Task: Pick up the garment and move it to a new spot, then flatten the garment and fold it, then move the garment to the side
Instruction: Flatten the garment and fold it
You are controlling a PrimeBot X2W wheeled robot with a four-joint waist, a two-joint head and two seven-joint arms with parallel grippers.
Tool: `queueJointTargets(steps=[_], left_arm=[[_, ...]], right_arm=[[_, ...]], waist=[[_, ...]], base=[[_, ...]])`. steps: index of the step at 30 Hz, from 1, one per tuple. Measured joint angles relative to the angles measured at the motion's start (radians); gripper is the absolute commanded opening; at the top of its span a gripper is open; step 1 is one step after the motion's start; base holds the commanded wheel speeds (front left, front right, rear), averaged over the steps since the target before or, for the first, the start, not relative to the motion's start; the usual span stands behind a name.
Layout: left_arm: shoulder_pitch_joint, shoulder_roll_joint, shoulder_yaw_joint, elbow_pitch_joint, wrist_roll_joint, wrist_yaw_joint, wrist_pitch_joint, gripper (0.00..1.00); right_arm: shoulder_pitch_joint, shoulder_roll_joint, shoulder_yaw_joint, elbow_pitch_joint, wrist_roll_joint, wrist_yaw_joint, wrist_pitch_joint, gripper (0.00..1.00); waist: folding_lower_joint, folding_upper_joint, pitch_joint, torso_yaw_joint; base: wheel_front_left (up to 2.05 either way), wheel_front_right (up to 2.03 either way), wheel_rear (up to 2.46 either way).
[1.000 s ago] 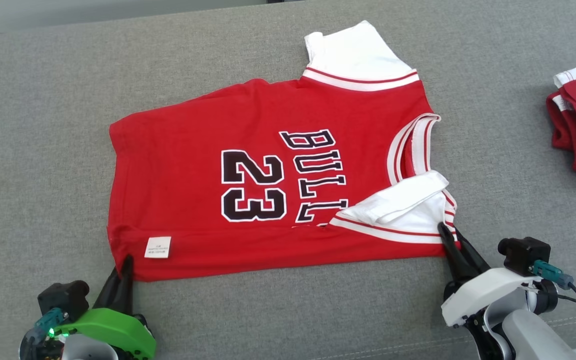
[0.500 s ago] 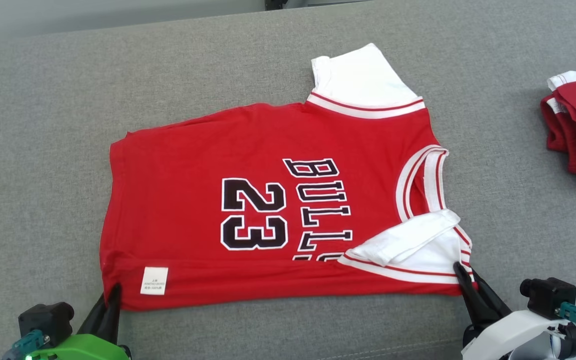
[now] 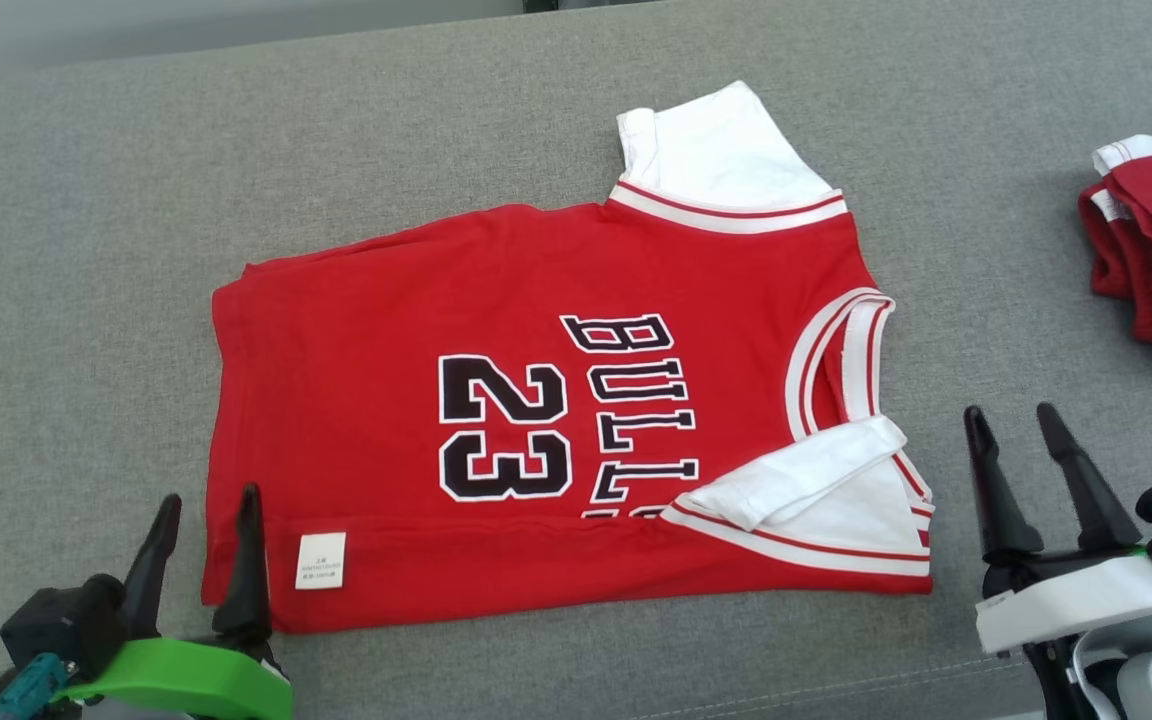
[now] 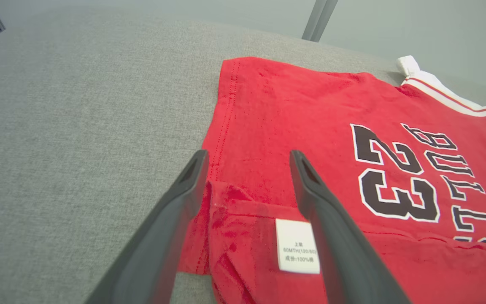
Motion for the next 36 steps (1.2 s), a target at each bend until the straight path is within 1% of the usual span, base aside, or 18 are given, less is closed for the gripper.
queueJointTargets(steps=[6,8,13,16,20,24,28,31,36], left_arm=[[-0.062,0.006,0.011,-0.041,0.062,0.021,-0.09,1.0],[-0.086,0.009,0.013,-0.052,0.08,0.029,-0.102,1.0],[-0.139,0.015,0.007,-0.053,0.096,0.039,-0.102,1.0],[-0.192,0.02,-0.007,-0.052,0.106,0.032,-0.096,1.0],[-0.318,0.029,-0.009,-0.031,0.106,0.016,-0.067,1.0],[-0.461,0.053,-0.011,0.074,0.08,-0.022,0.003,1.0],[-0.579,0.079,-0.017,0.223,0.049,-0.063,0.087,1.0],[-0.636,0.088,-0.019,0.338,0.018,-0.089,0.137,1.0],[-0.685,0.096,-0.021,0.491,-0.014,-0.113,0.186,1.0]], right_arm=[[-0.032,0.025,-0.047,-0.094,-0.063,0.0,-0.031,1.0],[-0.037,0.032,-0.051,-0.116,-0.074,0.0,-0.032,1.0],[-0.048,0.047,-0.049,-0.134,-0.086,0.0,-0.023,1.0],[-0.05,0.055,-0.042,-0.14,-0.088,0.0,-0.019,1.0],[-0.069,0.06,-0.035,-0.146,-0.083,0.0,-0.019,1.0],[-0.109,0.064,-0.011,-0.141,-0.074,0.0,-0.023,1.0],[-0.146,0.07,0.017,-0.126,-0.067,0.0,-0.032,1.0],[-0.164,0.072,0.025,-0.106,-0.062,0.0,-0.042,1.0],[-0.184,0.074,0.035,-0.075,-0.055,0.0,-0.056,1.0]], waist=[[0.0,0.0,-0.013,-0.004],[0.0,0.0,-0.016,-0.005],[0.0001,0.0,-0.016,-0.01],[0.0,0.0,-0.012,-0.014],[0.0,0.0,0.011,-0.017],[0.0,0.0,0.048,-0.024],[0.0,0.0,0.09,-0.041],[0.0,0.0,0.121,-0.056],[0.0,0.0,0.162,-0.083]], base=[[0.0,0.0,0.0],[0.0,0.0,0.0],[0.0,0.0,0.0],[0.0,0.0,0.0],[0.0,0.0,0.0],[0.0,0.0,0.0],[0.0,0.0,0.0],[0.0,0.0,0.0],[0.0,0.0,0.0]])
